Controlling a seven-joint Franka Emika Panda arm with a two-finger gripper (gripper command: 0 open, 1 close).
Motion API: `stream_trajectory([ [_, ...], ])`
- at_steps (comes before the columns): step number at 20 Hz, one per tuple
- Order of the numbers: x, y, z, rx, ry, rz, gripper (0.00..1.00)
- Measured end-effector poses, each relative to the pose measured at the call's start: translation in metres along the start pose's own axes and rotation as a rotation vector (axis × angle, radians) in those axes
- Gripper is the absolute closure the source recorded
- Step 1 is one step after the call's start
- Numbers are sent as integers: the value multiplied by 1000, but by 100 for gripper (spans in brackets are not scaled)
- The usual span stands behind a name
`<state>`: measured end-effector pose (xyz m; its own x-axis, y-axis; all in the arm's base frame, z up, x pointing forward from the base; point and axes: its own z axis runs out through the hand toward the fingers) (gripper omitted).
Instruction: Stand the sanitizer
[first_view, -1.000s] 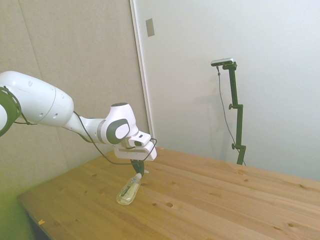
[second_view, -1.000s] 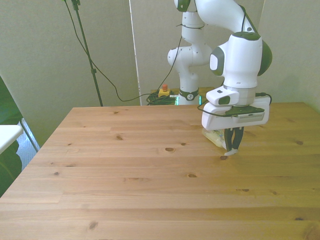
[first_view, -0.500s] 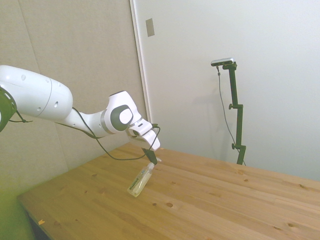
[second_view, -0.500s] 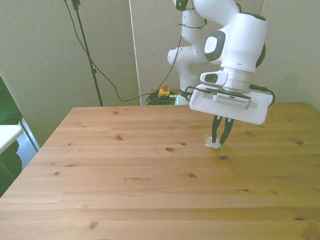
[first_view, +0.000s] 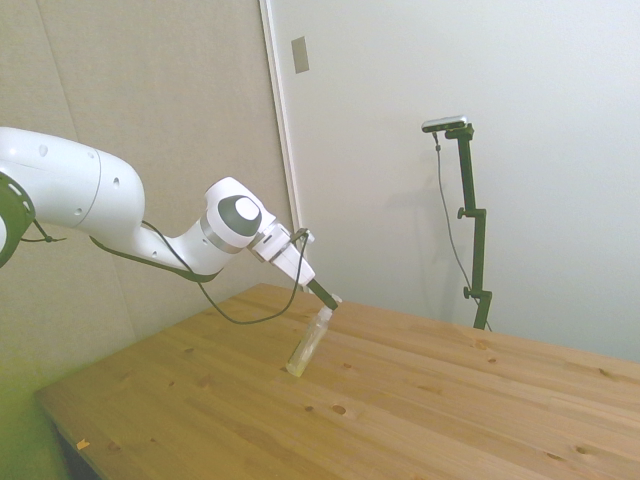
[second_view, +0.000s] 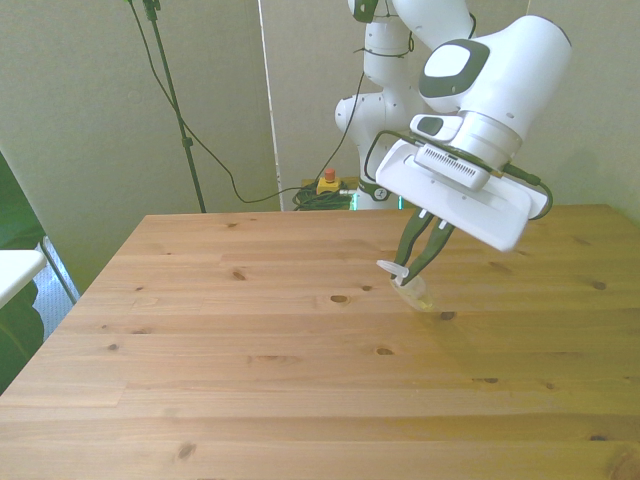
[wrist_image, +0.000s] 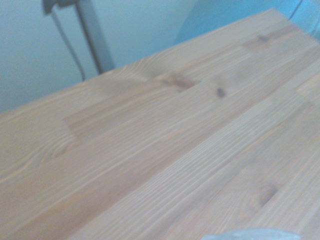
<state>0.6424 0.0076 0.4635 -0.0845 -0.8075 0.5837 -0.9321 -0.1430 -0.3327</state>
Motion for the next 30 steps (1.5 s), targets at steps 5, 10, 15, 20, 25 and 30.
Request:
stream_trajectory([
  [5, 5, -9, 13, 58, 196, 129, 100],
  [10, 12, -26, 42, 114, 363, 235, 100],
  [15, 1, -43, 66, 142, 444, 278, 100],
  [20, -6, -48, 81, 150, 489, 306, 100],
  [25, -14, -48, 86, 173, 495, 305, 0],
  [30, -16, -48, 86, 173, 492, 305, 0],
])
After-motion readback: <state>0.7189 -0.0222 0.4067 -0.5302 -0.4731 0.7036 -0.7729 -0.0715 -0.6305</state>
